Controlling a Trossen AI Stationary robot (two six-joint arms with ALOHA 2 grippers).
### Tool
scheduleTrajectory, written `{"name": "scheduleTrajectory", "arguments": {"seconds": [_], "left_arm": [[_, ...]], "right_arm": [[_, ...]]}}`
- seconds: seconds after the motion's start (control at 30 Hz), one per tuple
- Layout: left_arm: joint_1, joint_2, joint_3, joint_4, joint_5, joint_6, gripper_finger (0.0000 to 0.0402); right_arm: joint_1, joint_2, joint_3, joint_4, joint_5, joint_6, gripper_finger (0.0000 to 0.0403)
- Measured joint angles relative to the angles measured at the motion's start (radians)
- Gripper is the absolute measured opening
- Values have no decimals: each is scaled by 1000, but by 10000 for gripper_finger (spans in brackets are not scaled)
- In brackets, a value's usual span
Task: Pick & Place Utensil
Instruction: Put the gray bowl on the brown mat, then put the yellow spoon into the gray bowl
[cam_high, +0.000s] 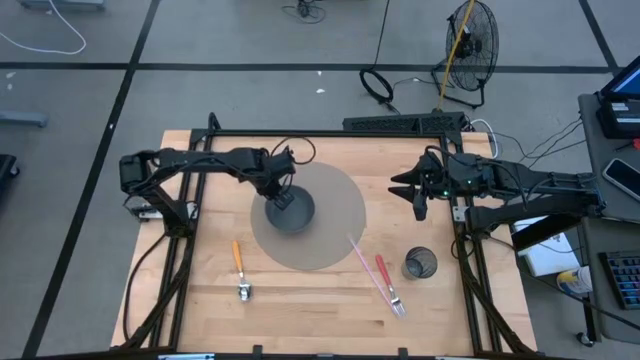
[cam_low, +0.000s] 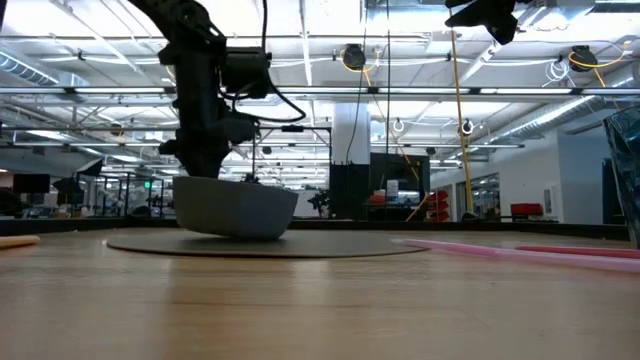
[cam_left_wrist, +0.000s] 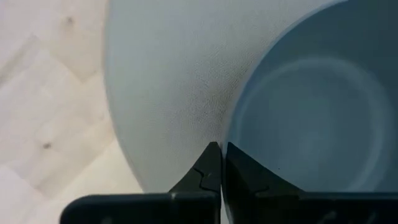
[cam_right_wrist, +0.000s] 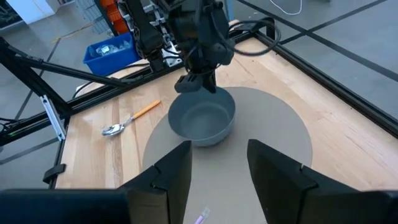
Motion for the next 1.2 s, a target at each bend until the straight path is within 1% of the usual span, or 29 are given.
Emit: {"name": "scheduleTrajectory", "arguments": {"seconds": [0.13,0.27,0.5,0.57,0.67,0.93,1.1,1.2], "left_arm": [[-13,-2,-25,18,0,-15,5],[-21,-2,-27,34,-11,-22,14],[-21,-1,-27,67,-13,-29,15],[-21,-1,-27,66,-15,-29,22],[-21,-1,-27,66,-18,-29,46],[-21,-4,-27,74,-19,-48,129],[-20,-69,-27,87,-22,-48,168],[-19,-143,-27,91,-30,-47,184]], "right_arm": [[0,0,0,0,1,-3,153],[0,0,0,0,1,-9,153],[0,0,0,0,4,-11,153],[0,0,0,0,5,-11,153],[0,0,0,0,5,-11,153],[0,0,0,0,5,-11,153],[0,0,0,0,5,-11,153],[0,0,0,0,5,-11,153]]}}
